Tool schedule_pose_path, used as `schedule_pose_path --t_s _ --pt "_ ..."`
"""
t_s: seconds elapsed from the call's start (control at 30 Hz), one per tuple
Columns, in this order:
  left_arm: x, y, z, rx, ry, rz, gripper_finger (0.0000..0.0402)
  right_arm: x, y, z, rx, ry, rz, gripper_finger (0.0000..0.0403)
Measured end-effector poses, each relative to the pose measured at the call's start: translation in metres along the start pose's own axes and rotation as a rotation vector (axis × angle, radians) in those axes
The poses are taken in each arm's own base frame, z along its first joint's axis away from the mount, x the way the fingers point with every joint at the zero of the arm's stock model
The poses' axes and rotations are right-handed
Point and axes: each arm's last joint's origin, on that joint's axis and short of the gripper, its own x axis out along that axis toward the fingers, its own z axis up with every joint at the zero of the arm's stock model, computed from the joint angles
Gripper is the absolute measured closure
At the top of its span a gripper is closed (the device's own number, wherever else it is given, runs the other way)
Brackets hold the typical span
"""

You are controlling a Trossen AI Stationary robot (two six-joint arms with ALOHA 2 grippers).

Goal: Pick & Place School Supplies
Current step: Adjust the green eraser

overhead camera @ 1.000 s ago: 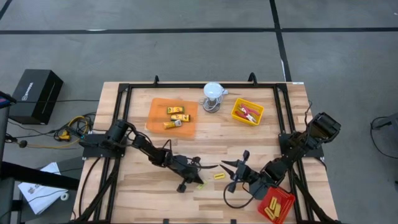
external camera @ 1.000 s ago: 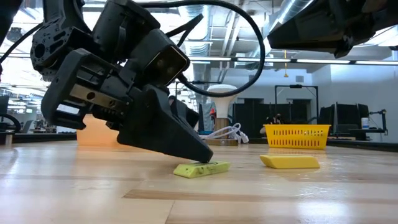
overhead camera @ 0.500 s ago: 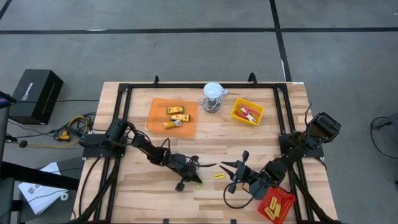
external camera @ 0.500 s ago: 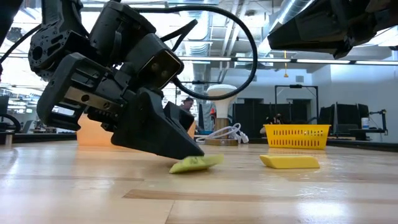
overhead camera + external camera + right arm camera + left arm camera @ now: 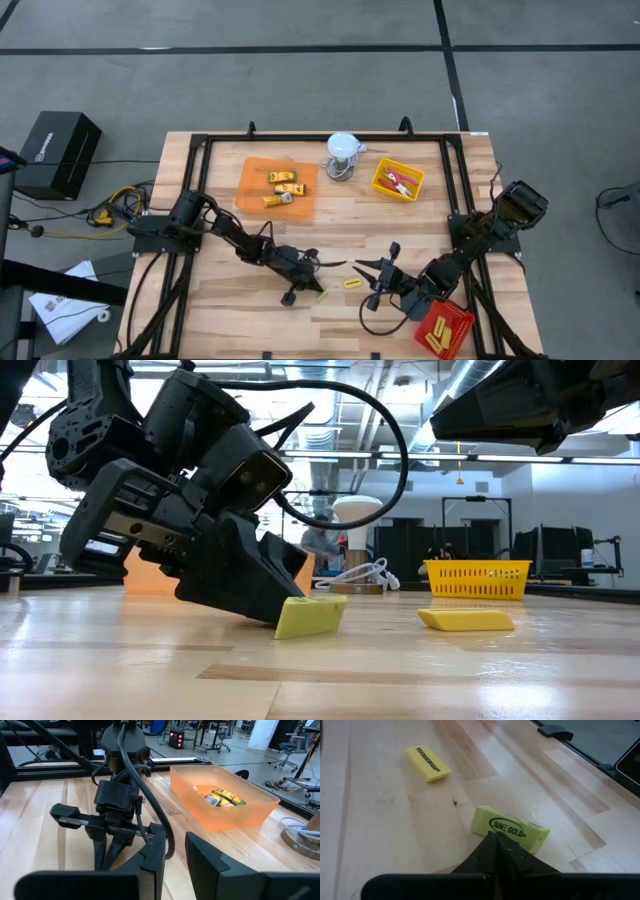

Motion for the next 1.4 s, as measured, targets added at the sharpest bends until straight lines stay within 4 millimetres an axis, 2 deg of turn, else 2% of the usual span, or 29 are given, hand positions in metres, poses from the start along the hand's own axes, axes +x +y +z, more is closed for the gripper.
schedule_pose_path --t_s 0.5,0.7,1.1,1.4 --pt "-0.006 0.008 -0.008 -0.011 0.012 0.012 0.0401 0.0 0.001 0.0 0.004 0.007 0.019 0.0336" --pt "-0.009 0.004 0.003 0.0 -0.052 -0.028 0.0401 0.0 0.001 0.0 0.007 0.007 0.023 0.0336" --pt "-0.003 0.001 0.02 0.026 -0.123 -0.075 0.0401 0.0 0.001 0.0 0.004 0.017 0.042 0.0336" --pt "-0.002 -0.007 0.019 0.036 -0.122 -0.092 0.0401 0.0 0.001 0.0 0.003 0.017 0.042 0.0336"
